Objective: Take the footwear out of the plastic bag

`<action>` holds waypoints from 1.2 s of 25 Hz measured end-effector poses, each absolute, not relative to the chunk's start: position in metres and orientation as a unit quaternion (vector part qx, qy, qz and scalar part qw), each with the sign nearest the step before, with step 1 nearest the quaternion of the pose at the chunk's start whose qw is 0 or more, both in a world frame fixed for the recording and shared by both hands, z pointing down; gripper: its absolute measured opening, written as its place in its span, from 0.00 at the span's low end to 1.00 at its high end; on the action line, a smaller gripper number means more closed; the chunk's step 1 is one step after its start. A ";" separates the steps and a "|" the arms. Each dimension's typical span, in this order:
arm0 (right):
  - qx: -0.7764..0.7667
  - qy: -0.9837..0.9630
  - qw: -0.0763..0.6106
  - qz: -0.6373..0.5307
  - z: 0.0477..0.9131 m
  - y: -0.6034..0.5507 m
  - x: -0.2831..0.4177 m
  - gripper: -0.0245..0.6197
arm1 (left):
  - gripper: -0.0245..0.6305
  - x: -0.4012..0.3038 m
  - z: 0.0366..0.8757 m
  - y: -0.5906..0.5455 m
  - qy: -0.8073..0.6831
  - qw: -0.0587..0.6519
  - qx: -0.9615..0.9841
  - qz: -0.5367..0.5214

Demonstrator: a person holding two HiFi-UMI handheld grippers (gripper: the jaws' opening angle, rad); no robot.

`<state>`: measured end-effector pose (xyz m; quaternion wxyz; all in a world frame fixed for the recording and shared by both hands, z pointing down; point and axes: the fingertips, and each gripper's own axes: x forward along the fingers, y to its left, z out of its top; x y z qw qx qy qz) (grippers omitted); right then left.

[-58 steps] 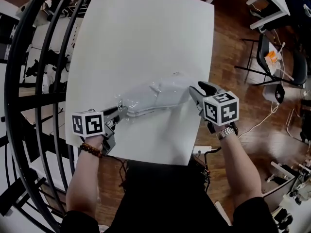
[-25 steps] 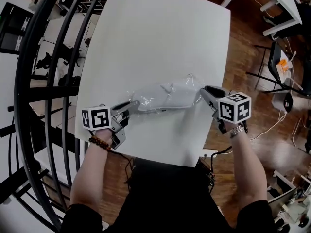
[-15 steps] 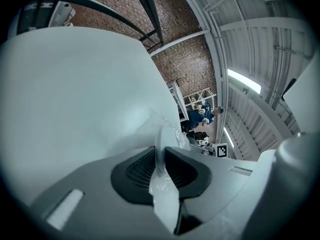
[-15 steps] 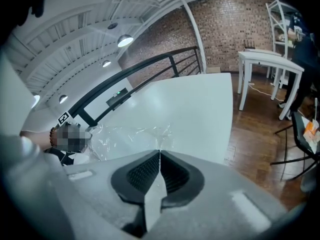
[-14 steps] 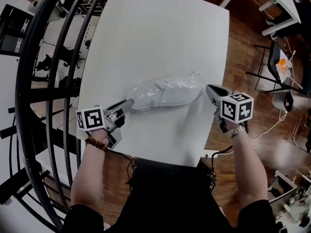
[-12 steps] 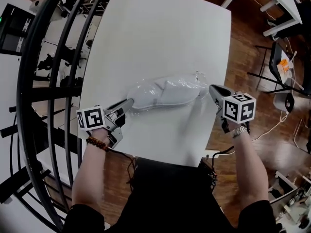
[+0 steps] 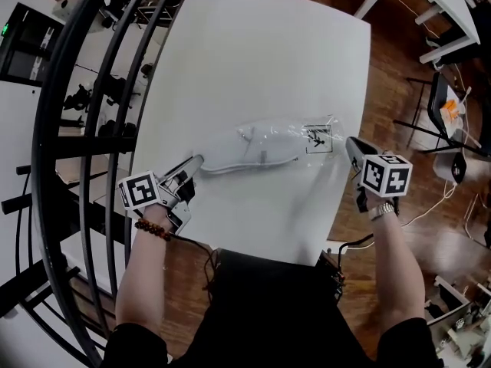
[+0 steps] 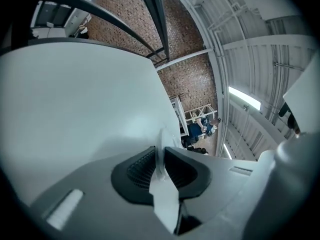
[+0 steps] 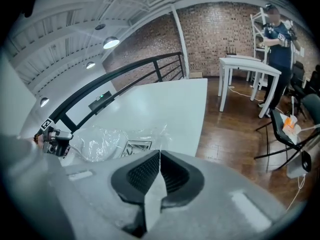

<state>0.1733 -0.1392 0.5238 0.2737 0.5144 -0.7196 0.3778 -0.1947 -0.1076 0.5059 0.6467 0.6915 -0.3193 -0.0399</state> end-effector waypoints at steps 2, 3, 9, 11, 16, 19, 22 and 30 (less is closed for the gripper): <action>0.524 -0.714 0.273 0.376 0.527 -0.139 0.179 0.03 | 0.15 -0.198 0.504 -0.108 -0.320 0.652 0.685 -0.060; 0.528 -0.712 0.272 0.376 0.528 -0.139 0.182 0.03 | 0.15 -0.202 0.506 -0.107 -0.326 0.650 0.684 -0.061; 0.554 -0.695 0.262 0.376 0.523 -0.146 0.203 0.03 | 0.15 -0.214 0.494 -0.109 -0.340 0.649 0.673 -0.101; 0.564 -0.692 0.253 0.374 0.519 -0.152 0.208 0.03 | 0.15 -0.222 0.493 -0.111 -0.351 0.645 0.670 -0.110; 0.598 -0.664 0.232 0.383 0.519 -0.154 0.233 0.03 | 0.15 -0.240 0.494 -0.111 -0.377 0.637 0.660 -0.131; 0.616 -0.649 0.214 0.392 0.519 -0.153 0.244 0.03 | 0.15 -0.249 0.495 -0.111 -0.392 0.632 0.653 -0.144; 0.630 -0.636 0.199 0.398 0.517 -0.151 0.248 0.03 | 0.15 -0.262 0.493 -0.110 -0.406 0.624 0.649 -0.155; 0.659 -0.608 0.166 0.410 0.515 -0.141 0.263 0.03 | 0.15 -0.283 0.496 -0.105 -0.441 0.614 0.627 -0.187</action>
